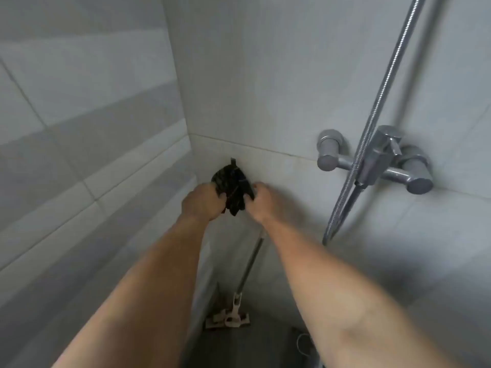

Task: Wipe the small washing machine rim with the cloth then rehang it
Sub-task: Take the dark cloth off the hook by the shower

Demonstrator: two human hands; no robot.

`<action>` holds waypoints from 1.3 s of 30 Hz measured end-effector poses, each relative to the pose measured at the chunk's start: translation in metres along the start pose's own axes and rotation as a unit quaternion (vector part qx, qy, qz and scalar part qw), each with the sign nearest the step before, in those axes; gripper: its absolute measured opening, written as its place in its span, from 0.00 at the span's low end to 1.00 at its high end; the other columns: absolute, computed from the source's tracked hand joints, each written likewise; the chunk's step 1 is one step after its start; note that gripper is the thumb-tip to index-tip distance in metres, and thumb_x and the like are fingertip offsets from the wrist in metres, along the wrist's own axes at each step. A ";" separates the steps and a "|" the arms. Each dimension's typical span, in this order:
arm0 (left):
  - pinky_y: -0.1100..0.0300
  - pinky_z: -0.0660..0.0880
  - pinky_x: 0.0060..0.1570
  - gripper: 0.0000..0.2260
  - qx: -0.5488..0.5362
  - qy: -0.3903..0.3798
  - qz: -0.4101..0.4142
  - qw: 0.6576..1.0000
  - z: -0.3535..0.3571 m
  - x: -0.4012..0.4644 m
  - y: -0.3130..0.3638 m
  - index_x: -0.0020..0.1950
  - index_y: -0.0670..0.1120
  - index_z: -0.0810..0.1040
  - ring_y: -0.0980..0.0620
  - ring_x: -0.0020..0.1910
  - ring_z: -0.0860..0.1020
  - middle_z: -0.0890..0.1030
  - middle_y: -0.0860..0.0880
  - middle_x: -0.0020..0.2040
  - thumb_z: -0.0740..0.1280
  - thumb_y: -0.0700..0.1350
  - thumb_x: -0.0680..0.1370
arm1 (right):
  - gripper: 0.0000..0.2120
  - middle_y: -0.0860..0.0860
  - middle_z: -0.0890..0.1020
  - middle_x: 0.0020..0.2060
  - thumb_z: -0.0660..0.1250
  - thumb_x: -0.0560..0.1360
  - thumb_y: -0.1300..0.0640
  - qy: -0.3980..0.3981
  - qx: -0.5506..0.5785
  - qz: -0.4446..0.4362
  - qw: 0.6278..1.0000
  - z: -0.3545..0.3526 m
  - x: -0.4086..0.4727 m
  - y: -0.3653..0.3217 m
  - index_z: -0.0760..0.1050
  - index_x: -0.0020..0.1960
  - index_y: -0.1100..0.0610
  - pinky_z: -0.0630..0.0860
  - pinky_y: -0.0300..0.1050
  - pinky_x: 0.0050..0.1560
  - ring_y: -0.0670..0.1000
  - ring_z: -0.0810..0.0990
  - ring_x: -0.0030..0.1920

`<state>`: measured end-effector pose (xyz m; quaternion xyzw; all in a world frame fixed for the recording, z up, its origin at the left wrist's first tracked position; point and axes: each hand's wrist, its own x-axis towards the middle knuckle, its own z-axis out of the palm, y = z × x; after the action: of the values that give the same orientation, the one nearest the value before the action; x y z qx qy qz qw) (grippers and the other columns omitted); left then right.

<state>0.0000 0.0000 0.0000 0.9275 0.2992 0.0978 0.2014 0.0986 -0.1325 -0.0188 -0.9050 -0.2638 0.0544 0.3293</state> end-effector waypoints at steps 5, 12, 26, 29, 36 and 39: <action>0.55 0.75 0.49 0.15 -0.099 0.009 -0.055 0.994 0.012 0.047 -0.006 0.62 0.43 0.77 0.44 0.54 0.80 0.81 0.46 0.56 0.63 0.51 0.81 | 0.17 0.55 0.81 0.53 0.66 0.76 0.47 0.076 -0.002 0.011 0.997 0.027 0.030 -0.011 0.72 0.60 0.55 0.80 0.51 0.46 0.58 0.82 0.50; 0.49 0.81 0.46 0.08 -0.194 0.040 -0.076 0.977 0.023 0.068 -0.014 0.51 0.44 0.80 0.45 0.44 0.81 0.83 0.44 0.46 0.67 0.48 0.79 | 0.11 0.52 0.81 0.51 0.63 0.76 0.52 0.089 0.032 0.000 0.996 0.043 0.038 -0.009 0.74 0.57 0.52 0.80 0.53 0.46 0.57 0.82 0.48; 0.58 0.70 0.38 0.12 -0.271 -0.059 -0.042 0.960 -0.008 -0.037 0.020 0.37 0.46 0.74 0.46 0.42 0.79 0.79 0.46 0.38 0.71 0.50 0.76 | 0.10 0.51 0.84 0.38 0.63 0.75 0.49 0.132 0.129 0.062 0.981 -0.006 -0.067 0.005 0.77 0.45 0.54 0.79 0.49 0.40 0.57 0.82 0.41; 0.56 0.72 0.40 0.11 -0.272 -0.096 -0.029 0.957 -0.004 -0.082 0.030 0.40 0.45 0.77 0.46 0.43 0.80 0.81 0.44 0.41 0.72 0.50 0.76 | 0.08 0.49 0.81 0.35 0.65 0.77 0.52 0.142 0.124 0.083 0.979 -0.024 -0.120 0.021 0.79 0.44 0.54 0.72 0.42 0.38 0.53 0.80 0.38; 0.55 0.80 0.43 0.11 -0.306 -0.233 -0.045 0.922 0.040 -0.175 0.066 0.43 0.44 0.78 0.45 0.40 0.81 0.82 0.44 0.40 0.73 0.51 0.77 | 0.11 0.46 0.81 0.31 0.67 0.77 0.50 0.147 0.122 0.152 0.970 -0.048 -0.237 0.070 0.80 0.38 0.52 0.73 0.43 0.37 0.50 0.79 0.35; 0.54 0.81 0.41 0.07 -0.368 -0.320 -0.075 0.870 0.061 -0.212 0.092 0.48 0.43 0.78 0.45 0.43 0.82 0.84 0.41 0.47 0.68 0.46 0.81 | 0.11 0.47 0.82 0.31 0.69 0.75 0.49 0.145 0.150 0.160 0.965 -0.054 -0.277 0.096 0.82 0.37 0.53 0.76 0.45 0.40 0.50 0.81 0.36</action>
<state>-0.1040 -0.2132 -0.0285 0.7418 0.2293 -0.1167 0.6193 -0.0810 -0.3677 -0.0577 -0.8736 -0.0541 0.0135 0.4834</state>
